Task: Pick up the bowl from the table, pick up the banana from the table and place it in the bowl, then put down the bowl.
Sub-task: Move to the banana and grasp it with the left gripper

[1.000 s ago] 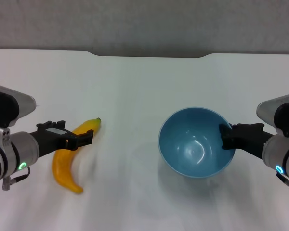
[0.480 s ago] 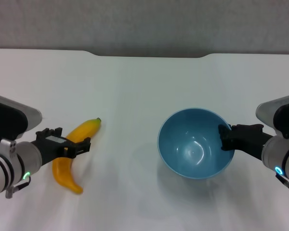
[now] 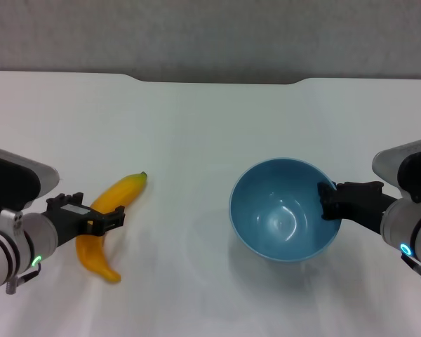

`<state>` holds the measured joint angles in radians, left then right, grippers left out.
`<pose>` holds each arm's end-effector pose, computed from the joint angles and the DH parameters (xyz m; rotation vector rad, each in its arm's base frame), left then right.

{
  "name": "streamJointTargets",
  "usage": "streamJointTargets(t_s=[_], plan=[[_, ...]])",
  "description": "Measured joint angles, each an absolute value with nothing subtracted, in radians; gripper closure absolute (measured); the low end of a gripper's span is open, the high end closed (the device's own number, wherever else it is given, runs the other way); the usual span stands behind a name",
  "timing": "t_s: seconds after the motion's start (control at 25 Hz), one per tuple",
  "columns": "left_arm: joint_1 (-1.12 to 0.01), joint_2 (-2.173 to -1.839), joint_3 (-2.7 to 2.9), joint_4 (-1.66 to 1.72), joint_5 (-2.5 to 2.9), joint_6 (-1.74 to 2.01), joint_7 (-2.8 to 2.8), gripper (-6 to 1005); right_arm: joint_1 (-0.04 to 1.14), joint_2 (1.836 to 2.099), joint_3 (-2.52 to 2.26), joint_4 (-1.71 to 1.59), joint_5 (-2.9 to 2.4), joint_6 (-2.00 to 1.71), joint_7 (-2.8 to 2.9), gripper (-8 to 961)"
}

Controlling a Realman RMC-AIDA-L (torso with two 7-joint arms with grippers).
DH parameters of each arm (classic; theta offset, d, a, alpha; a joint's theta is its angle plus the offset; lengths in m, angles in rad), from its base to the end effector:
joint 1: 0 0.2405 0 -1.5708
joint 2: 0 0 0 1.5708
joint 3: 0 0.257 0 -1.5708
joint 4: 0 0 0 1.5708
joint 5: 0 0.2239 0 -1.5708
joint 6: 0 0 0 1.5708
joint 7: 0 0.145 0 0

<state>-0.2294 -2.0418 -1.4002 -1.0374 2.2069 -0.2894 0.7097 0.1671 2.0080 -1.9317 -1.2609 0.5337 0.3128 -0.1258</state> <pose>-0.2986 0.3675 -0.0441 -2.0345 -0.8831 -0.1194 0.2524 0.3503 -0.0563 -2.0535 0.9335 0.2045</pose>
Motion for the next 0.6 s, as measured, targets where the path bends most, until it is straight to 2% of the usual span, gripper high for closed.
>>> streamJointTargets(t_s=[0.6], plan=[[-0.271, -2.042, -1.401, -0.953, 2.197, -0.284, 0.689, 102, 0.169, 2.008, -1.934, -1.262, 0.534, 0.313, -0.126, 912]])
